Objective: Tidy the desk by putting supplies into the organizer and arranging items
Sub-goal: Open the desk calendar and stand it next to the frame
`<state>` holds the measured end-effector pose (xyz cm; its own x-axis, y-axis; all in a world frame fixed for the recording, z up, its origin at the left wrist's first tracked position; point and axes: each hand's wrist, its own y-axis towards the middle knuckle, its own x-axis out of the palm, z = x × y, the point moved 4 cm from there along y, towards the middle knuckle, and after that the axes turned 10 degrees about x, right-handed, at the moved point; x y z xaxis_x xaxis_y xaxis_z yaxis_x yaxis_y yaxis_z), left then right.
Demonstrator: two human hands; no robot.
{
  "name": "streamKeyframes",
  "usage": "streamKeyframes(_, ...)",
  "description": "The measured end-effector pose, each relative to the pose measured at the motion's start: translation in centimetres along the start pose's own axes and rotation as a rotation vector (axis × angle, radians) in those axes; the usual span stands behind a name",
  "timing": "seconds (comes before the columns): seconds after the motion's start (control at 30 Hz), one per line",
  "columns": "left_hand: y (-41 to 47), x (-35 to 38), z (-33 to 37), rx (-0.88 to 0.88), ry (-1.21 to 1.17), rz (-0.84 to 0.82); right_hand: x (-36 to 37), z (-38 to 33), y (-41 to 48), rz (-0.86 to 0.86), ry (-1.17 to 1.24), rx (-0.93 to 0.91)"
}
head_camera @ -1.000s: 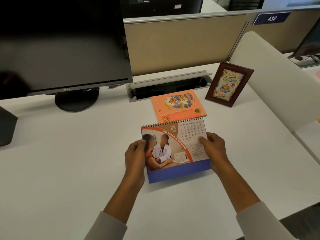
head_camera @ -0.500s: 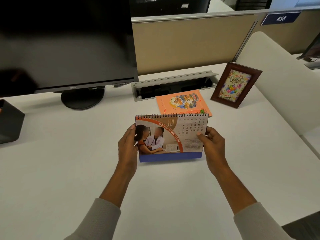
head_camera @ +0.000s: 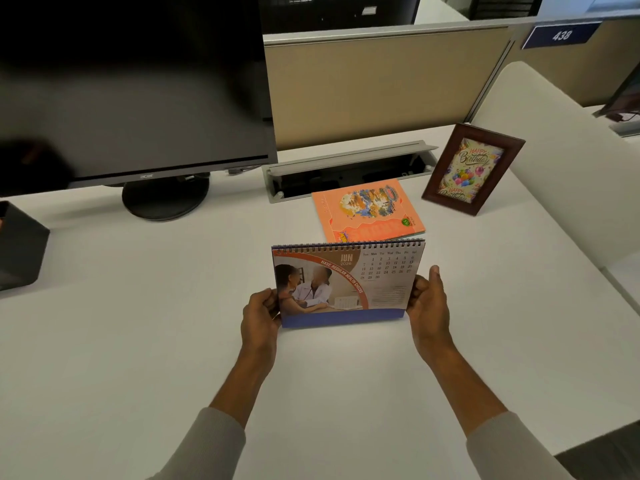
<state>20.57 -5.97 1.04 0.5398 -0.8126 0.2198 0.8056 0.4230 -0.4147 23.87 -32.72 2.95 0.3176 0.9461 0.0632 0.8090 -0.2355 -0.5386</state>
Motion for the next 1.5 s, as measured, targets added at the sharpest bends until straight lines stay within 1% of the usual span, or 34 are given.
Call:
streamKeyframes(0.13,0.3,0.1,-0.4,-0.034,0.030,-0.035,0.0,0.7,-0.1,0.001,0.027,0.034)
streamKeyframes(0.33,0.5,-0.4,-1.9,-0.051,0.176,-0.158,-0.5,1.6,-0.1,0.049,-0.028,-0.003)
streamKeyframes(0.53,0.6,0.2,-1.6,-0.052,0.231,-0.254,-0.2,2.0,-0.1,0.014,-0.063,0.010)
streamKeyframes(0.63,1.1,0.3,-1.7,-0.090,0.232,-0.262,0.3,1.9,-0.4,-0.006,-0.058,0.009)
streamKeyframes(0.83,1.8,0.4,-1.7,-0.164,0.274,-0.283,0.8,1.5,-0.5,-0.023,-0.130,-0.016)
streamKeyframes(1.03,2.4,-0.3,-2.3,-0.220,0.272,-0.291,0.4,1.7,-0.3,-0.005,-0.151,-0.014)
streamKeyframes(1.23,2.4,-0.4,-2.9,-0.184,0.251,-0.334,-1.0,2.1,-0.1,-0.035,-0.269,-0.030)
streamKeyframes(1.4,2.3,-0.4,-2.9,-0.163,0.224,-0.361,-1.1,2.4,0.0,-0.032,-0.201,-0.007)
streamKeyframes(1.5,2.9,-0.7,-3.0,-0.148,0.278,-0.314,-0.9,2.1,0.0,0.019,-0.144,-0.014)
